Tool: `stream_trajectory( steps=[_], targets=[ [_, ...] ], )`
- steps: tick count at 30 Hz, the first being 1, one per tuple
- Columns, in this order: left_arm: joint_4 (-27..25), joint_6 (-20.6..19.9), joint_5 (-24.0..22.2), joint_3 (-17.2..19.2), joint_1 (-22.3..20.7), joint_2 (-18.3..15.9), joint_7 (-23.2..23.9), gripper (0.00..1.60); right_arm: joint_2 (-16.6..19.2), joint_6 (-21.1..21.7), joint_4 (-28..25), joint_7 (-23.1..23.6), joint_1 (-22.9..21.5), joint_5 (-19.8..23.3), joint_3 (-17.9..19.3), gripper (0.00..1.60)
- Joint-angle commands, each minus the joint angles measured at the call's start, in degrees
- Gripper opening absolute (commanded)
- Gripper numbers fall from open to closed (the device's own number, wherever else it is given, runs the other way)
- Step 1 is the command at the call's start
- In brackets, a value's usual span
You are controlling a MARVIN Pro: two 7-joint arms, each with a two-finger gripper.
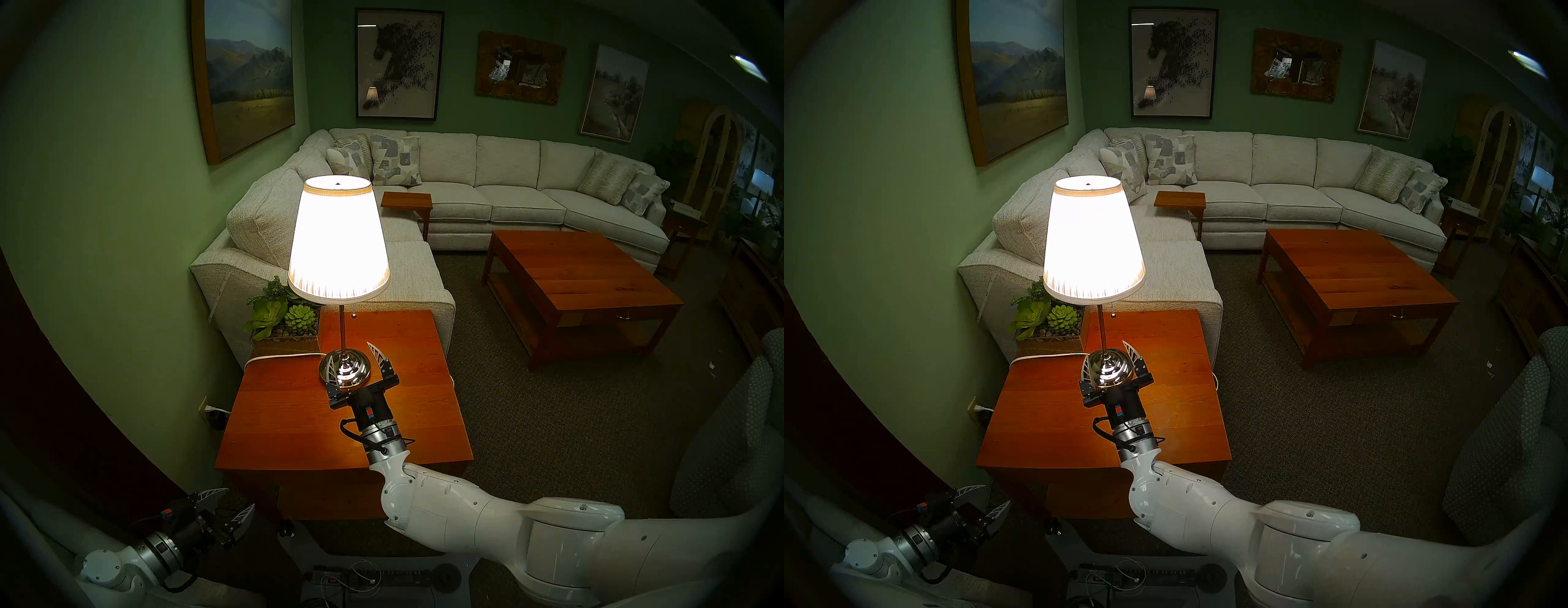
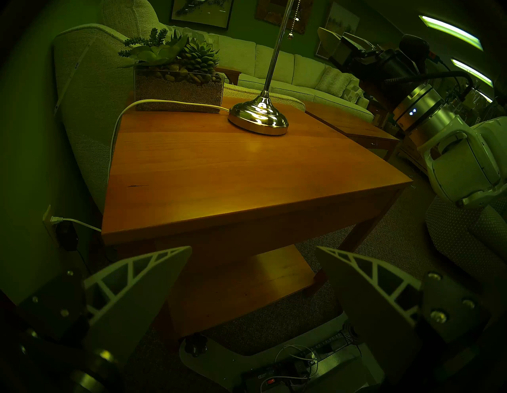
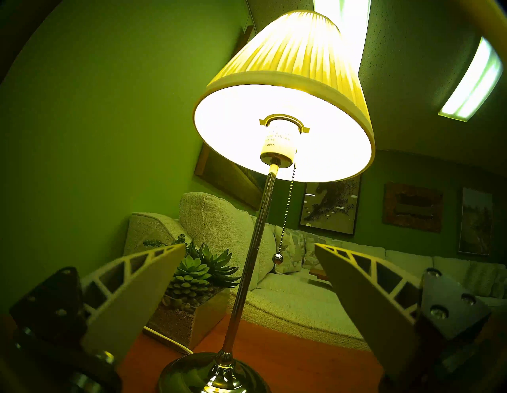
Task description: Pull on string to turn off lamp
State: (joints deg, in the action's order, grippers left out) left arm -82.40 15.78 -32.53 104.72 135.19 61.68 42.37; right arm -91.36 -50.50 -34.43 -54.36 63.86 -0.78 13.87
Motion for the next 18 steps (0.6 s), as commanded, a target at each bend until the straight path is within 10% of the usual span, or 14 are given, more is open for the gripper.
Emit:
stream_trajectory(
  steps=[1,18],
  targets=[
    [-0.8,0.2,-0.1,0.3,-0.1,-0.1,0.1,1.6,-3.3,-1.3,2.1,-1.1,-5.5,-0.1,2.2,1.6],
    [-0.7,0.2,-0.1,0.2,-0.2,-0.1,0.1,1.6,-8.1,-1.7,12.9,3.9,-11.8,3.2,5.8,1.6]
  ],
)
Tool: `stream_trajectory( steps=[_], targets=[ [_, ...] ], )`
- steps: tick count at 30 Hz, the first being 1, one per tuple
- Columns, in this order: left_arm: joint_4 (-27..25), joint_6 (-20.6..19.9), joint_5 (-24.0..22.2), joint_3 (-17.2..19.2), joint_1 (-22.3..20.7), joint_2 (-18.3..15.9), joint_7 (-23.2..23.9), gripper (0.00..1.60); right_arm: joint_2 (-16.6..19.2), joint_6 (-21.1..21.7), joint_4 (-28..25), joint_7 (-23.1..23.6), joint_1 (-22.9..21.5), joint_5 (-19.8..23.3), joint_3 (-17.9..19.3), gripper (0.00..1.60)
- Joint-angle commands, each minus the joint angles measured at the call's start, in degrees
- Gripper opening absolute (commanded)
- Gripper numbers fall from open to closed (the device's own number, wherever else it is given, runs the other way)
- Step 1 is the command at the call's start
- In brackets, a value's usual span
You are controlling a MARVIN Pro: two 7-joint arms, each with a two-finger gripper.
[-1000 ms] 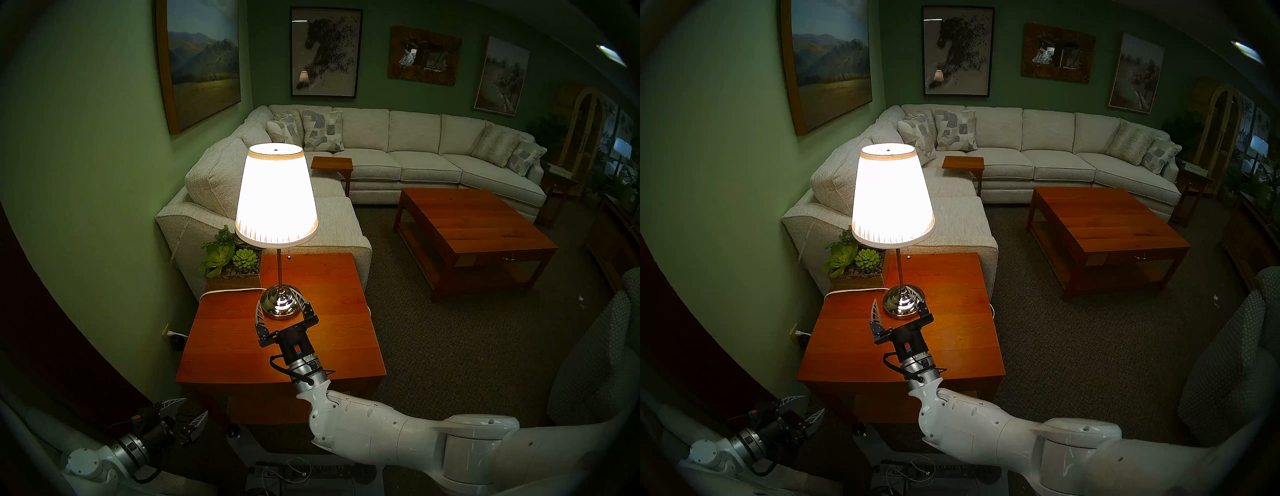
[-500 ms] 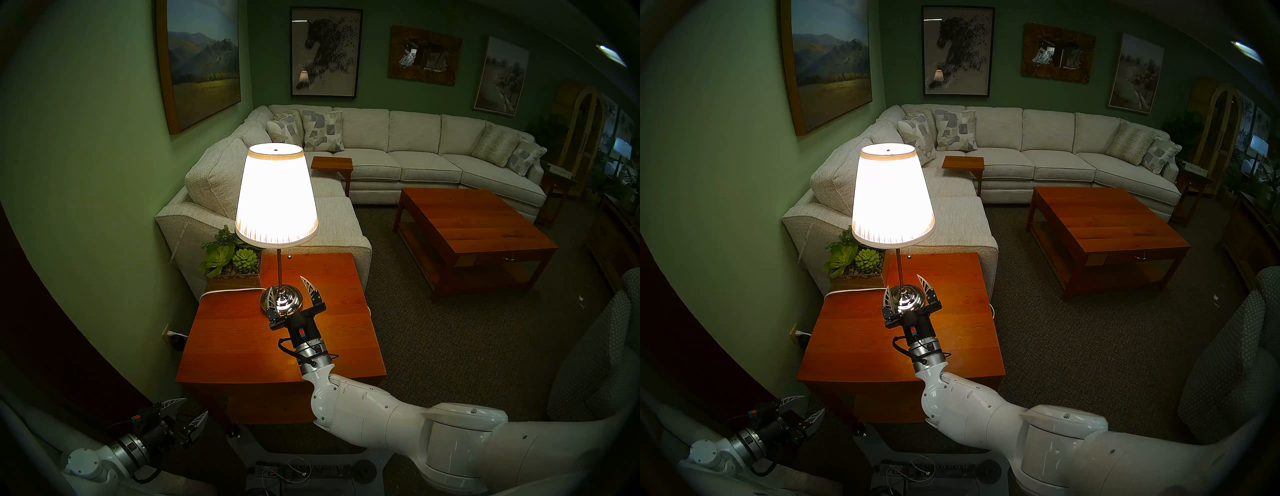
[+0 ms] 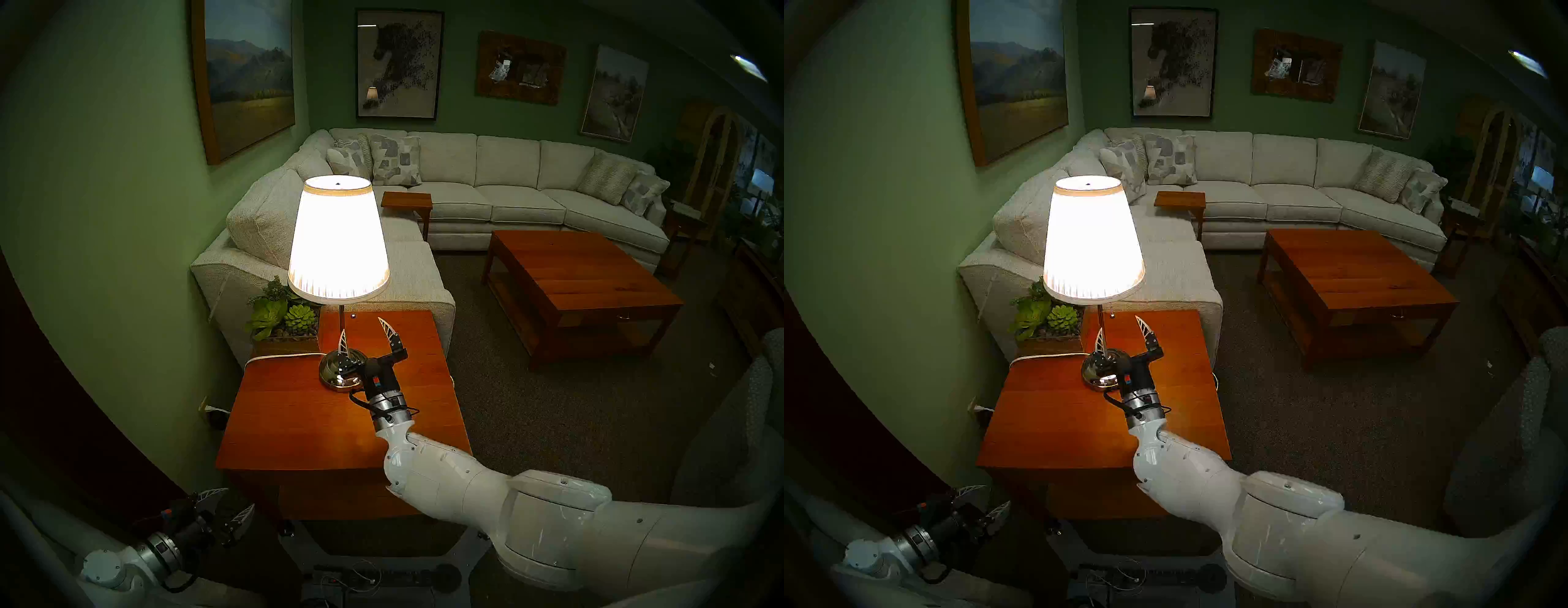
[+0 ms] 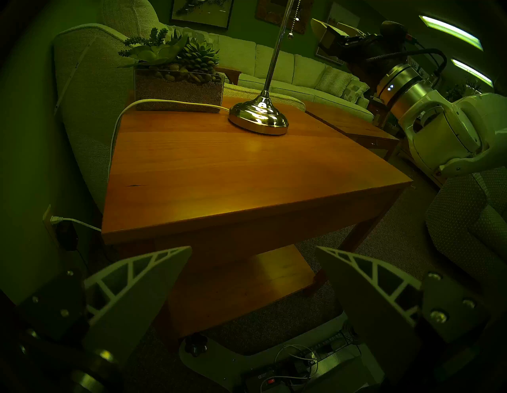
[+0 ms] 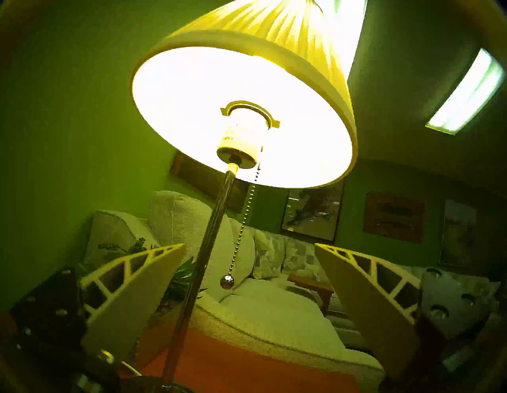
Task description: Pull on string to turn off lamp
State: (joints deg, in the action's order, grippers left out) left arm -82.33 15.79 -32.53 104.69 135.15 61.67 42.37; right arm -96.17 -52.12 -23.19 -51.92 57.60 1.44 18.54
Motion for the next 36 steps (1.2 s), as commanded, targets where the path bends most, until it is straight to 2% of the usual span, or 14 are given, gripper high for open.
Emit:
stream_trajectory(
  steps=[1,18,36],
  targets=[
    [-0.7,0.2,-0.1,0.3,-0.2,-0.1,0.1,1.6,-3.5,-0.1,2.3,1.8,-5.9,1.2,1.3,1.6],
    [-0.7,0.2,-0.1,0.3,-0.2,-0.1,0.1,1.6,-6.7,-0.4,9.4,9.4,-8.9,6.1,3.9,1.6],
    [-0.6,0.2,-0.1,0.2,-0.3,-0.2,0.1,1.6,-8.3,1.6,12.6,16.5,-11.3,10.1,6.3,1.6]
  ],
)
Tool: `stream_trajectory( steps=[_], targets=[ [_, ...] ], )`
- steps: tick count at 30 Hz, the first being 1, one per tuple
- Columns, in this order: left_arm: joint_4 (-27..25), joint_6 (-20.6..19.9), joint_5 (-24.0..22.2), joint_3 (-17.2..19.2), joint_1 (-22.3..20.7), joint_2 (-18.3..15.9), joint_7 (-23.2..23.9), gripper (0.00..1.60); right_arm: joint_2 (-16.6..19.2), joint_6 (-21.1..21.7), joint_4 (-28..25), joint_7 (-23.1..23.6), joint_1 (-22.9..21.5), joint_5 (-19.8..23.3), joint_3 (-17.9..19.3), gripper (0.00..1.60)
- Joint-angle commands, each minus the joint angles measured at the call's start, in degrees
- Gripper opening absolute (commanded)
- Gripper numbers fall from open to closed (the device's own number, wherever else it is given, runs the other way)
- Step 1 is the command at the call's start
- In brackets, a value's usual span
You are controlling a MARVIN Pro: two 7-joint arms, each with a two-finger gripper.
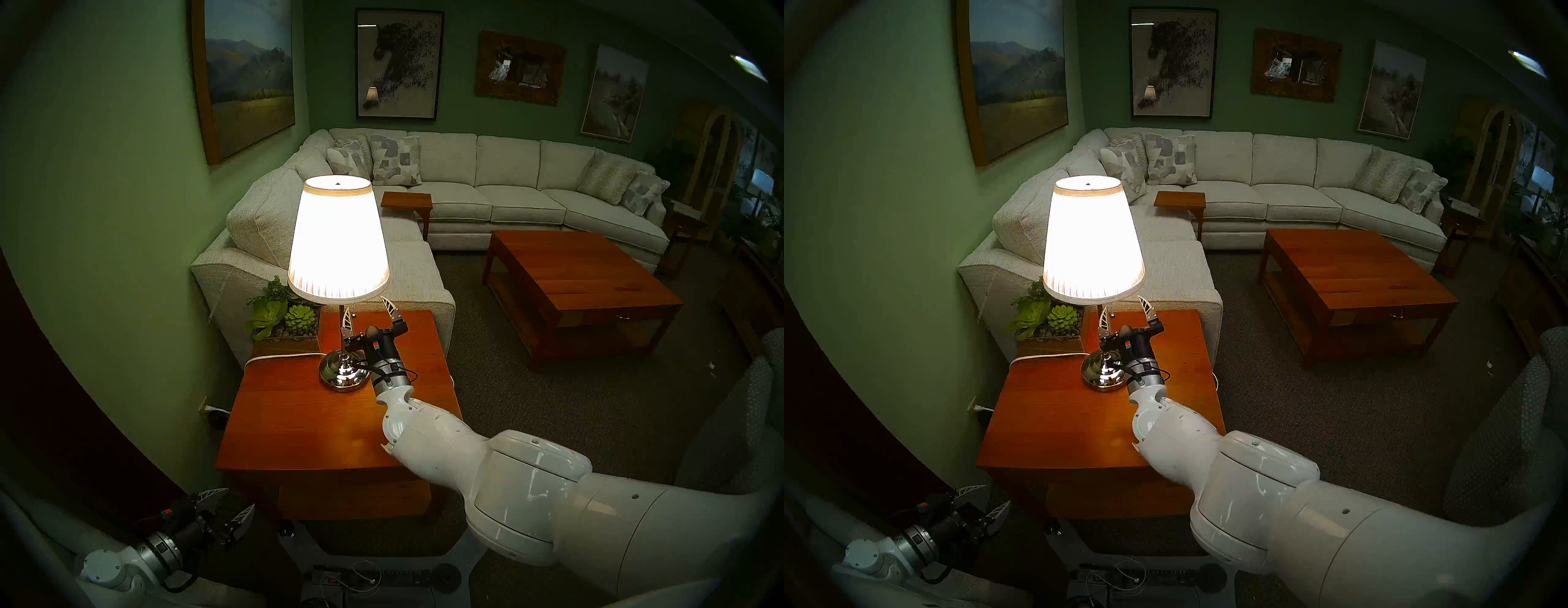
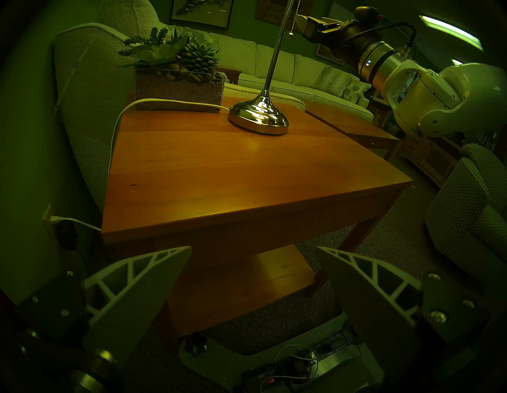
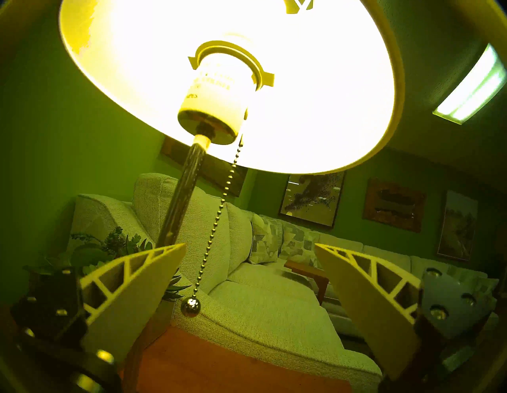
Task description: Pull on string to turn off lamp
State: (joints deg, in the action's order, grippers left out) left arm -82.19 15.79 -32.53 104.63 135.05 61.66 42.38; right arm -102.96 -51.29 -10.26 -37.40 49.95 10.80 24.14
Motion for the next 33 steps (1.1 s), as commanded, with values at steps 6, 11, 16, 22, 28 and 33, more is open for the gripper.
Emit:
stream_trajectory(
  steps=[6,11,16,22,28,33],
  targets=[
    [-0.7,0.2,-0.1,0.3,-0.2,-0.2,0.1,1.6,-1.6,2.2,0.0,4.3,-4.4,2.2,1.6,1.6],
    [-0.6,0.2,-0.1,0.2,-0.2,-0.2,0.1,1.6,-1.6,3.4,0.3,6.0,-4.9,3.2,2.3,1.6],
    [-0.6,0.2,-0.1,0.2,-0.2,-0.2,0.1,1.6,-1.5,4.2,0.5,7.3,-5.2,4.0,2.9,1.6],
    [-0.6,0.2,-0.1,0.2,-0.3,-0.2,0.1,1.6,-1.2,5.2,0.8,9.3,-5.5,5.3,3.7,0.38],
    [-0.5,0.2,-0.1,0.2,-0.3,-0.2,0.1,1.6,-1.2,5.6,0.9,10.9,-5.3,6.2,4.3,0.0],
    [-0.5,0.3,-0.1,0.2,-0.3,-0.2,0.1,1.6,-1.5,5.5,1.2,11.6,-4.1,6.7,4.5,0.0]
  ],
)
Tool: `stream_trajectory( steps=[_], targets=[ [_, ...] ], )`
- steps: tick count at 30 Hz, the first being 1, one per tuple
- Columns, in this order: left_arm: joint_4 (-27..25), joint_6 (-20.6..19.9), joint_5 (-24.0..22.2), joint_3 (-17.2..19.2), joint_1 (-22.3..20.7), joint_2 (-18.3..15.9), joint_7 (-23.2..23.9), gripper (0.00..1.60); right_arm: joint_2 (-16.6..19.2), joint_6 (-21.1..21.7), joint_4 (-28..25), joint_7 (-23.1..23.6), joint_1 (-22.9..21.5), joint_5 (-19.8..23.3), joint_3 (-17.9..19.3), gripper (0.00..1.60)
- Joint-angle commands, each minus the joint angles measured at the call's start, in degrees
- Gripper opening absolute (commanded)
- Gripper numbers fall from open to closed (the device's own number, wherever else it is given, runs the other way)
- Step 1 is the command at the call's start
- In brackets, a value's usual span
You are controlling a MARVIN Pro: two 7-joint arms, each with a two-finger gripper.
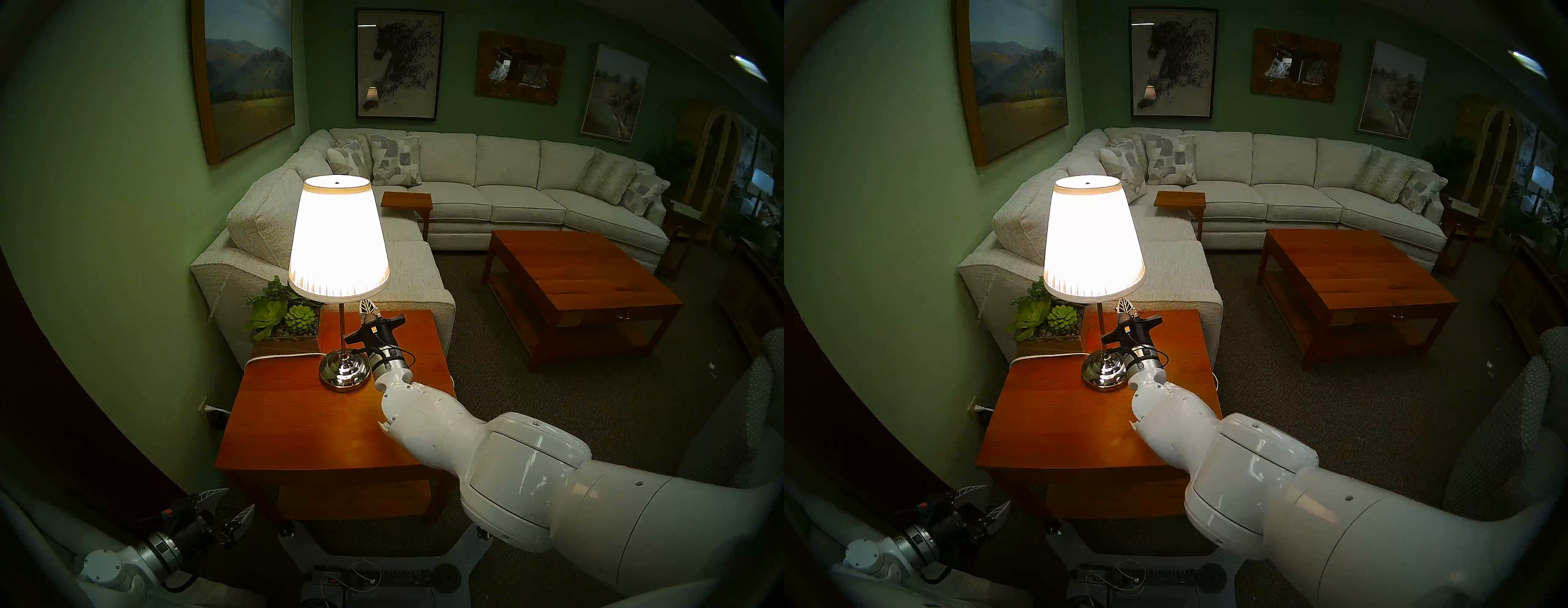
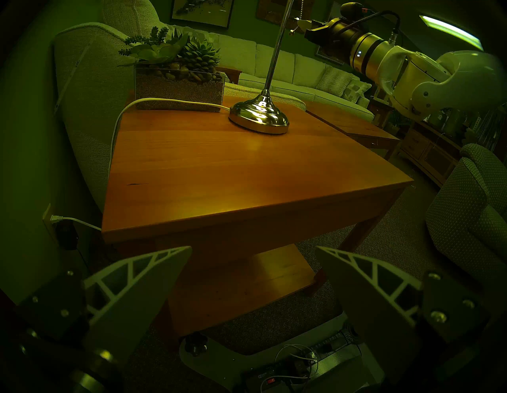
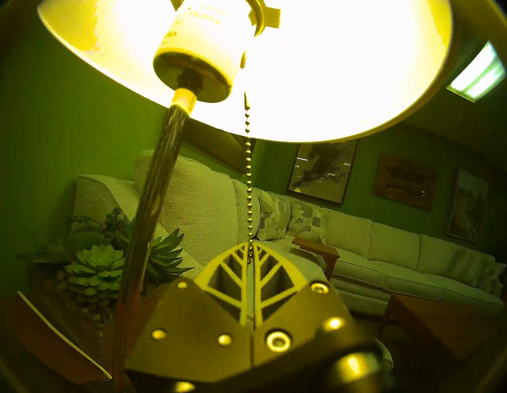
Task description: Pull on string to turn off lamp
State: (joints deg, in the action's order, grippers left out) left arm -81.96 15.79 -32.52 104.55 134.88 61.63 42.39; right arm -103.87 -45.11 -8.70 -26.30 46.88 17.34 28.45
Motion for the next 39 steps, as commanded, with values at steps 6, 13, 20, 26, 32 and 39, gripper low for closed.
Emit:
stream_trajectory(
  steps=[6,13,20,26,32,39],
  targets=[
    [-0.7,0.3,-0.1,0.3,-0.2,-0.2,0.1,1.6,-1.0,-0.9,0.1,1.3,0.4,0.9,0.5,0.0],
    [-0.7,0.2,-0.1,0.2,-0.2,-0.2,0.1,1.6,-1.3,-0.6,0.4,2.4,1.1,1.8,1.0,0.0],
    [-0.7,0.2,-0.1,0.2,-0.2,-0.2,0.1,1.6,-1.2,-0.7,0.7,3.4,1.6,2.6,1.4,0.0],
    [-0.6,0.3,-0.1,0.2,-0.2,-0.2,0.1,1.6,-1.3,-0.8,0.6,4.1,0.7,3.1,1.7,0.0],
    [-0.7,0.3,-0.1,0.2,-0.2,-0.2,0.1,1.6,-1.7,-1.6,0.0,4.4,-0.6,3.1,1.7,0.0],
    [-0.7,0.3,-0.1,0.2,-0.2,-0.2,0.1,1.6,-2.3,-2.3,-0.3,4.3,-1.4,2.8,1.3,0.0]
  ],
)
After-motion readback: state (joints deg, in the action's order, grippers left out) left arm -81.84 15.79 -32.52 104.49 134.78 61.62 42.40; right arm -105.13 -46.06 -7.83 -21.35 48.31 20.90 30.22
